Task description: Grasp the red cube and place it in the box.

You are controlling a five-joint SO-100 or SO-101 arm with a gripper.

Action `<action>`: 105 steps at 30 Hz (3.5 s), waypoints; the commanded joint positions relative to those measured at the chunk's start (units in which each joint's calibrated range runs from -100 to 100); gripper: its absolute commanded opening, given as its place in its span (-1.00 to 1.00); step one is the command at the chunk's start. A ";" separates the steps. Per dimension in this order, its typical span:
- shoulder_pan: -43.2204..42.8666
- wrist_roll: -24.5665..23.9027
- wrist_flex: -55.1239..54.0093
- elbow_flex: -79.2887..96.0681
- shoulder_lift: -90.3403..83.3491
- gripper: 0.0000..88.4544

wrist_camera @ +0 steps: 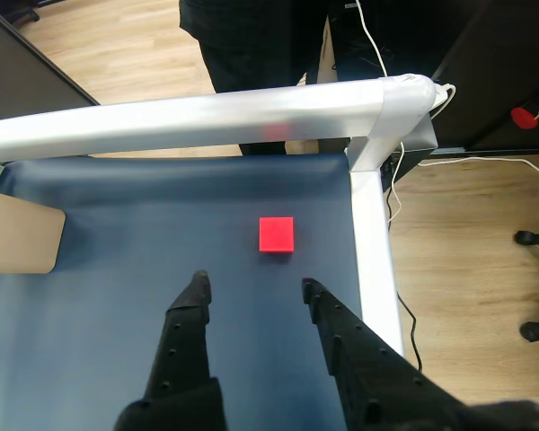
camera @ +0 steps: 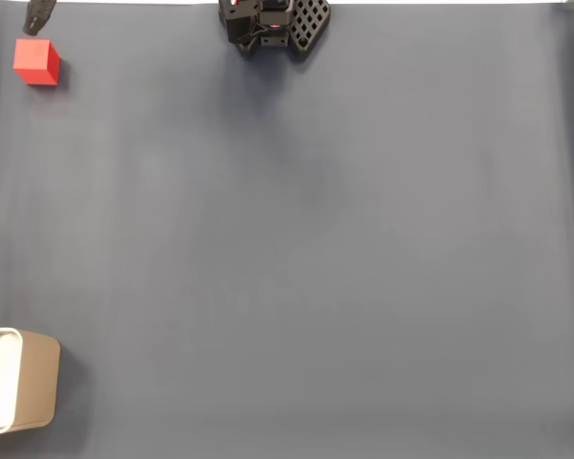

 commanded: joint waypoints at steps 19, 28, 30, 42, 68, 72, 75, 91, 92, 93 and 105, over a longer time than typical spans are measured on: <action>2.68 0.68 -12.20 7.40 0.41 -0.32; 2.76 0.83 -17.53 10.14 2.92 -0.29; 2.83 0.83 -18.43 10.87 3.27 -0.29; 4.32 1.03 -25.89 18.17 4.83 -0.27; 3.61 0.88 -37.04 25.01 10.64 -0.24; 3.40 0.88 -38.59 25.10 12.11 -0.23; 3.32 0.88 -39.41 25.10 13.06 -0.23; 2.68 0.83 -43.27 25.10 17.57 -0.22; 2.68 0.83 -43.51 25.10 17.91 -0.22; 2.68 0.83 -43.76 25.10 18.09 -0.22; 2.54 1.03 -46.54 24.92 21.21 -0.22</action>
